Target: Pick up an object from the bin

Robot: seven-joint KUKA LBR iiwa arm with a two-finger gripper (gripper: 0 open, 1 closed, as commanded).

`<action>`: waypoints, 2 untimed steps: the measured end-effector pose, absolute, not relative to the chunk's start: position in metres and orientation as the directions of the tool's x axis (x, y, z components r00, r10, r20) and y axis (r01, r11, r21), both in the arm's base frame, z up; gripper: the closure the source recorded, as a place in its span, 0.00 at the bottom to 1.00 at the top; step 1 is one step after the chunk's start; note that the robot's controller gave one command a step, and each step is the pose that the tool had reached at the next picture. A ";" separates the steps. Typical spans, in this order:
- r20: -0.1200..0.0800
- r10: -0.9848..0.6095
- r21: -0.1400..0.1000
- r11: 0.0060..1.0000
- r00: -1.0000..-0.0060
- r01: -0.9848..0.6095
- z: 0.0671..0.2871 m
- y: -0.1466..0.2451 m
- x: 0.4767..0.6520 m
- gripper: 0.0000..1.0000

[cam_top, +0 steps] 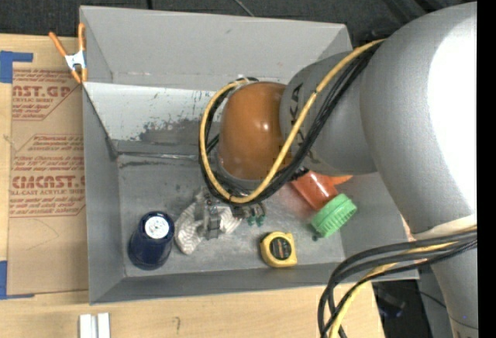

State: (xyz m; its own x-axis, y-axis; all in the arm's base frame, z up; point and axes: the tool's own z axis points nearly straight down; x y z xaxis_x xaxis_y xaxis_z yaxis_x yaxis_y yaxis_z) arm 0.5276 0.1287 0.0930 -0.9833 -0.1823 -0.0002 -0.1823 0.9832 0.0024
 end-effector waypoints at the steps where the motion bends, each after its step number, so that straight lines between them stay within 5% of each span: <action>1: 0.000 -0.182 0.002 0.983 -0.983 -0.182 0.093 0.129 0.528 1.00; 2: 0.000 -0.182 0.002 0.983 -0.983 -0.182 0.093 0.129 0.528 1.00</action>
Offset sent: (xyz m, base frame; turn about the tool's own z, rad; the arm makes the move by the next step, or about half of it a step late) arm 0.0000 0.0000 0.0000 0.0000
